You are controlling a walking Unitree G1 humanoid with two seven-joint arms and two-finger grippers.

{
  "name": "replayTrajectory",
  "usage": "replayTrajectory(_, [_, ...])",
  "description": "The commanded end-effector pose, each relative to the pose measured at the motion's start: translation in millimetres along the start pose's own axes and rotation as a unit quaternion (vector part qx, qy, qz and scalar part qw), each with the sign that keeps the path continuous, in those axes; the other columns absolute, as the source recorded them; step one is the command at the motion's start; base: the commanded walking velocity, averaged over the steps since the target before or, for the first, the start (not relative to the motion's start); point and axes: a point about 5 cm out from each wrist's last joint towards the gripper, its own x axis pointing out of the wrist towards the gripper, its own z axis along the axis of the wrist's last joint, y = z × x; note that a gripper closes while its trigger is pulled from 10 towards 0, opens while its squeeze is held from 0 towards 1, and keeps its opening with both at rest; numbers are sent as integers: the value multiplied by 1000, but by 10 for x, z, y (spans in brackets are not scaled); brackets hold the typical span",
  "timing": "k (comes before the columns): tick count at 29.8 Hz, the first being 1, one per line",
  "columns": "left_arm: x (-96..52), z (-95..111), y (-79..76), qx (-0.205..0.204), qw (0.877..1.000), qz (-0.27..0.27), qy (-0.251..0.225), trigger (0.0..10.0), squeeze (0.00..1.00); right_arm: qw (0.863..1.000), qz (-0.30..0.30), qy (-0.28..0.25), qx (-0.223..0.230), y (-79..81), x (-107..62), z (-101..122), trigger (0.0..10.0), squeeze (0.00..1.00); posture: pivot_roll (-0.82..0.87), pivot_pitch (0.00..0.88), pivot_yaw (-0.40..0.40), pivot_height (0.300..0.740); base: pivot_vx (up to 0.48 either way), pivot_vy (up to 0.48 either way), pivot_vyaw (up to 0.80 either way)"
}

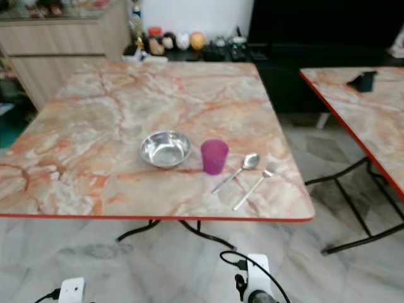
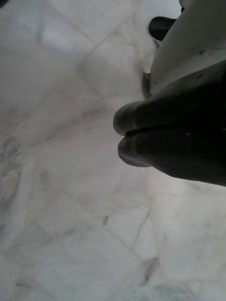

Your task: Setting the table

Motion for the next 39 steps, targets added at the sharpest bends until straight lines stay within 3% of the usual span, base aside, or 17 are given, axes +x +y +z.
replayTrajectory(1, [-18, -83, 11, 8, 1000, 3, 12, 10000, 0, 1000, -3, 2, 9, -15, -9, -36, 10000, 0, -82, 0, 28, 732, 0, 0, 0])
replayTrajectory(10, [-29, -57, 38, 18, 999, 26, -16, 10000, 0, 1000, -6, 0, 11, -39, -13, -37, 10000, 0, -92, 0, 41, 732, 0, 0, 0])
replayTrajectory(12, [-32, -15, 43, 50, 998, 26, -36, 10000, 0, 1000, -6, -3, 14, -61, -19, -43, 10000, 0, -90, 0, 44, 732, 0, 0, 0])
replayTrajectory(23, [-40, 82, 9, 105, 991, 12, -82, 10000, 0, 1000, -1, -11, 18, -10, -8, -3, 10000, 0, -70, 0, 45, 732, 0, 0, 0])
replayTrajectory(25, [-245, 291, 270, 94, 974, -5, -208, 10000, 0, 1000, -2, -12, 19, -5, -6, 4, 10000, 0, -63, 0, 44, 732, 0, 0, 0])
replayTrajectory(27, [-453, 410, 387, 101, 956, -14, -274, 10000, 0, 1000, -2, -12, 19, -1, -5, 9, 10000, 0, -59, 0, 44, 732, 0, 0, 0])
replayTrajectory(32, [-649, 410, 370, 111, 947, -1, -300, 10000, 0, 1000, -3, -13, 20, 4, -2, 18, 10000, 0, -46, 0, 41, 732, 0, 0, 0])
replayTrajectory(37, [-886, 376, 272, 98, 946, 5, -310, 10000, 0, 1000, -3, -13, 20, -1, 1, 32, 10000, 0, -39, 0, 37, 732, 0, 0, 0])
replayTrajectory(39, [-1079, 495, 284, 99, 936, 22, -337, 10000, 0, 1000, -6, -14, 21, -21, 2, 46, 10000, 0, -34, 0, 33, 732, 0, 0, 0])
